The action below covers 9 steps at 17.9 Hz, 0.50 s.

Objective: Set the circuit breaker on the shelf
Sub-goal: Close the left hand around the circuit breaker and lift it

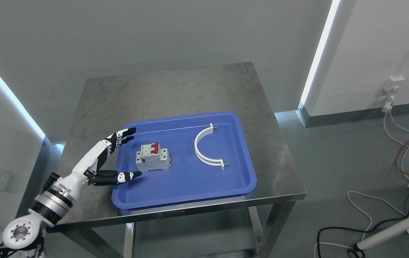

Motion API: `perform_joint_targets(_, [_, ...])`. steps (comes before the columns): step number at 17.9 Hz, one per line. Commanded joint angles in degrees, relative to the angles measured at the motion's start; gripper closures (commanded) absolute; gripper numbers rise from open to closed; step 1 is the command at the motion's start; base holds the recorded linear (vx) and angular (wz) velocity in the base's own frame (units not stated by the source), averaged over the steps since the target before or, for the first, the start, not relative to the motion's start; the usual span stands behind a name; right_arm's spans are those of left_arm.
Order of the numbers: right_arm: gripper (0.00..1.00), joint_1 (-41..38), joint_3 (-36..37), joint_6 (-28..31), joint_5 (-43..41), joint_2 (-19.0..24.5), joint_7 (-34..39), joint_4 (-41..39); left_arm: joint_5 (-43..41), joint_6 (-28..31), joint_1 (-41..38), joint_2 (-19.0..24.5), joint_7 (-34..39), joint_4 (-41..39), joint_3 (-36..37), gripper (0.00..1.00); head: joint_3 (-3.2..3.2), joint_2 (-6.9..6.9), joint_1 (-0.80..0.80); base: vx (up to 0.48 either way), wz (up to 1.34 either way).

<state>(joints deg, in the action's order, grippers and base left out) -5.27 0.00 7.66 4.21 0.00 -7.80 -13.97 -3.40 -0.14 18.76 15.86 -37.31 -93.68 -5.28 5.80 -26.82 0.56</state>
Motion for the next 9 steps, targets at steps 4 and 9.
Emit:
perform_joint_targets(4, [0.00, 0.00, -1.14, -3.09, 0.01, -1.00, -0.02, 0.00, -9.52, 4.80, 2.59, -1.01, -0.39, -0.09, 8.45, 0.29, 0.00, 0.00, 0.00, 0.000, 0.00])
perform_joint_targets(9, [0.00, 0.00, -1.14, -3.09, 0.01, -1.00, 0.06, 0.00, -9.52, 2.70, 3.03, -3.03, -0.83, 0.08, 6.69, 0.73, 0.00, 0.00, 0.00, -0.001, 0.02])
